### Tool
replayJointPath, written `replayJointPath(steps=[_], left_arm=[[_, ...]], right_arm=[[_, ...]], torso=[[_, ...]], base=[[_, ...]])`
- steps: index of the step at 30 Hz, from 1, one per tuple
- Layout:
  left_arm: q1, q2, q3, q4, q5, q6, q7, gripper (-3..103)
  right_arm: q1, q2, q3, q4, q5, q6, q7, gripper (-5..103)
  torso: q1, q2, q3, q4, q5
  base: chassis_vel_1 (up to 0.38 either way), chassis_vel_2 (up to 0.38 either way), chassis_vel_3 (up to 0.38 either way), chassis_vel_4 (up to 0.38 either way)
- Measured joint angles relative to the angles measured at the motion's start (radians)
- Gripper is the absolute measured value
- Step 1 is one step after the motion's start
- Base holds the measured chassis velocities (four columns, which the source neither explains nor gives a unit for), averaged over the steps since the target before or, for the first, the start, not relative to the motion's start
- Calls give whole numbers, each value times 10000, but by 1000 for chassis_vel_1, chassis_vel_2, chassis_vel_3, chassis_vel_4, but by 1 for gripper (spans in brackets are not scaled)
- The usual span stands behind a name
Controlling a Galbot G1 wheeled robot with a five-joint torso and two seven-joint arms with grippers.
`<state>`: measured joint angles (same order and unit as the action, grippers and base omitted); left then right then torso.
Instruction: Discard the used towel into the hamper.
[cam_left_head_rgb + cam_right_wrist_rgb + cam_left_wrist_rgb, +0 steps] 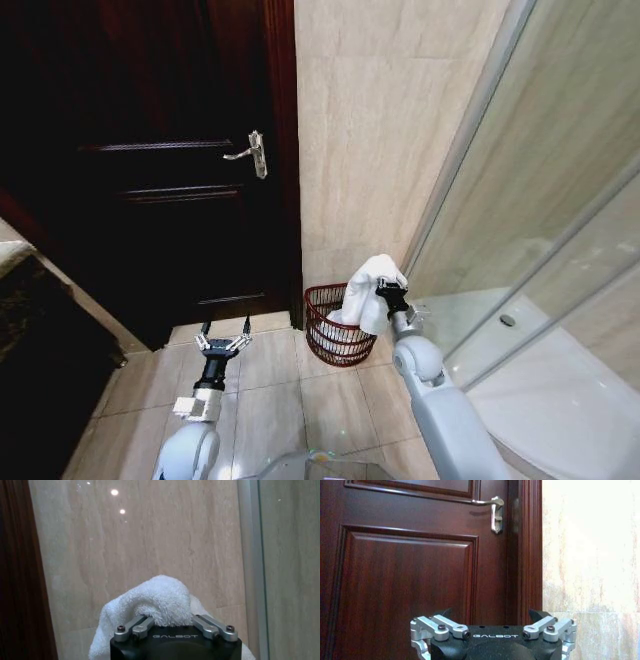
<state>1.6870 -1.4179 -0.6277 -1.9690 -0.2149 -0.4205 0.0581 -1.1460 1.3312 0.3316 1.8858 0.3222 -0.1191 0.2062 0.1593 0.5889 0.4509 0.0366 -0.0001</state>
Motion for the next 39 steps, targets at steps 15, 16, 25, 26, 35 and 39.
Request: replayJointPath(steps=[15, 16, 25, 26, 35, 39], left_arm=[[-66, 104, -34, 117, -152, 1, 7, 100], [-73, 114, -35, 135, -172, 0, 7, 100], [-134, 103, -34, 271, -272, -178, -21, 100], [-128, 103, -42, 282, -279, -186, -25, 100], [-102, 115, -86, 269, -304, -210, -33, 100], [-91, 92, -63, 160, -303, -206, -33, 100]], right_arm=[[13, 214, -70, -92, -165, 54, -46, 10], [5, 226, -76, -92, -165, 78, -72, 10], [-6, 319, -124, -184, -265, 343, -43, 10], [-26, 322, -131, -185, -269, 359, -43, 10], [394, 573, -257, -1440, -381, 883, -44, 10], [408, 804, -267, -1941, -541, 1261, -96, 10]], torso=[[-237, -589, -351, 1, 0], [-260, -645, -384, 0, 0], [-329, -804, -474, 0, 0], [-329, -804, -474, 0, 1], [-312, -768, -453, 0, 1], [-304, -748, -442, 1, 0]], base=[[-63, 63, 64, -63], [-57, 51, 37, -64], [-19, 22, 21, -24], [0, 0, 0, 0], [0, 0, 0, 0], [0, 0, 0, 0]])
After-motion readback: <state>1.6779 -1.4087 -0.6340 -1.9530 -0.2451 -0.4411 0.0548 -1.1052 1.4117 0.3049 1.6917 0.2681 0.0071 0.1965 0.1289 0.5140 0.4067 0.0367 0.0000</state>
